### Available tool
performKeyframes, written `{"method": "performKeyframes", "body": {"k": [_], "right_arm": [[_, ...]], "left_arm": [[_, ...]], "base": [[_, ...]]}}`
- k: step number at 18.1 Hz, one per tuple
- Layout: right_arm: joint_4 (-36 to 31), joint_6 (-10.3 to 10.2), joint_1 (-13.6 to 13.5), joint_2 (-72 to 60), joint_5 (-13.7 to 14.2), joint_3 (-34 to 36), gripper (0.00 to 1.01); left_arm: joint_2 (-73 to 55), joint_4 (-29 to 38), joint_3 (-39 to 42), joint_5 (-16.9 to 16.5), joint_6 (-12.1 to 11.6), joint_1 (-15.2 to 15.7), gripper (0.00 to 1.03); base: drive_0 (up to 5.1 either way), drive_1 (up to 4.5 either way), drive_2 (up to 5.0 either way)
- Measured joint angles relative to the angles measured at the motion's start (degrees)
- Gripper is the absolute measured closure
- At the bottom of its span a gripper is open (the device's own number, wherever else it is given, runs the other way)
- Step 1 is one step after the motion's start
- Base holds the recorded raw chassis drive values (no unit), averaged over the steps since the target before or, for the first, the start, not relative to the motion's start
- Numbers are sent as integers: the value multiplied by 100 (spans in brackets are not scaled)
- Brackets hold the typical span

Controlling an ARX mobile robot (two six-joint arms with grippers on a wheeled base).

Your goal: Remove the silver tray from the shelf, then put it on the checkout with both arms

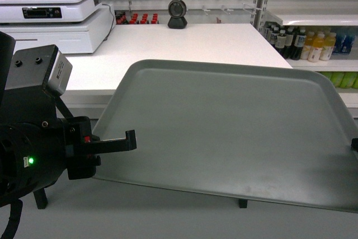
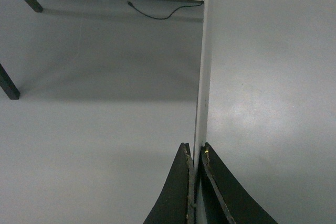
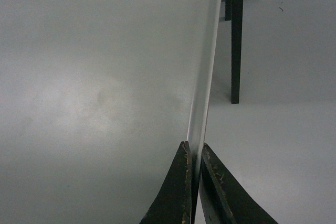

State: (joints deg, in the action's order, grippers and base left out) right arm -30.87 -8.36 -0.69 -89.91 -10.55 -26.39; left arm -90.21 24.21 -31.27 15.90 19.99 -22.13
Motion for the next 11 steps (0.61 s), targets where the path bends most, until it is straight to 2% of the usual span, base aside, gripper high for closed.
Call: {"method": "performKeyframes", "body": {"k": [4,5,11], "right_arm": [[2,0,0,0,0,0,98],[20,0,0,0,-2,0,98],[11,0,0,0,2,11,98]], "left_arm": [[0,7,0,0,0,0,100],[0,-9,0,-2,0,0,100],[-2,-11,0,-7,0,-2,100]], "base": [[0,0,0],[314,157,-501],[-4,420,-427]]}}
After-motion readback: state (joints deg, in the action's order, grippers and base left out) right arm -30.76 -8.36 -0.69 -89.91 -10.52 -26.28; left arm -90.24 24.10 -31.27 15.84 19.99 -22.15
